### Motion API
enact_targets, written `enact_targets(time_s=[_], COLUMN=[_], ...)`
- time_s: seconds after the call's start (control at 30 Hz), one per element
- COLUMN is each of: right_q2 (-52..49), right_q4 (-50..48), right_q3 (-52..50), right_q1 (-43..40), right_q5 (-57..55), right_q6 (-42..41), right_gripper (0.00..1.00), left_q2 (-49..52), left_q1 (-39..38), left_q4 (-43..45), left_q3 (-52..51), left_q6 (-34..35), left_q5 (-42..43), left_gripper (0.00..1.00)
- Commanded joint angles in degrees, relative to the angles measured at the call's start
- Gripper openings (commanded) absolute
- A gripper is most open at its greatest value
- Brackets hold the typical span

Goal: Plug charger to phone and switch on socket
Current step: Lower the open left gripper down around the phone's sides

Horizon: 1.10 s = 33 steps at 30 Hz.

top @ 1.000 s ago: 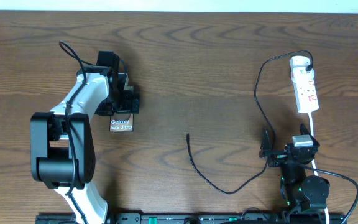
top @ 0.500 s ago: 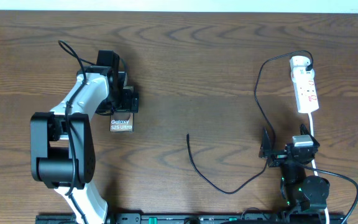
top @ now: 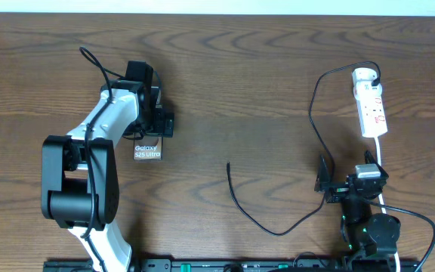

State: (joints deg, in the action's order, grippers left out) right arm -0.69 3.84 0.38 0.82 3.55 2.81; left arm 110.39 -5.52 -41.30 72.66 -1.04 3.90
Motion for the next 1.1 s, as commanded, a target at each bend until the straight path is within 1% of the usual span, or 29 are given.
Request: enact_targets(time_s=[0.0, 0.5, 0.83, 1.07], right_q2=[0.3, 0.3, 0.3, 0.3], right_q4=[0.2, 0.2, 0.2, 0.2], right_q3=[-0.1, -0.1, -0.1, -0.1], right_q1=[0.3, 0.3, 0.3, 0.3], right_q5=[-0.4, -0.4, -0.4, -0.4], right_q6=[0.7, 0.7, 0.7, 0.7], right_gripper=[0.99, 0.99, 0.99, 0.99], left_q2=[0.9, 0.9, 0.9, 0.9], left_q1=[0.0, 0.0, 0.0, 0.0], left_q4=[0.0, 2.4, 2.4, 2.4], left_q3=[-0.2, -3.8, -3.8, -3.9], left_q6=[0.9, 0.9, 0.7, 0.7], left_q5=[-1.0, -1.0, -1.0, -2.5], left_gripper=[0.98, 0.98, 0.98, 0.98])
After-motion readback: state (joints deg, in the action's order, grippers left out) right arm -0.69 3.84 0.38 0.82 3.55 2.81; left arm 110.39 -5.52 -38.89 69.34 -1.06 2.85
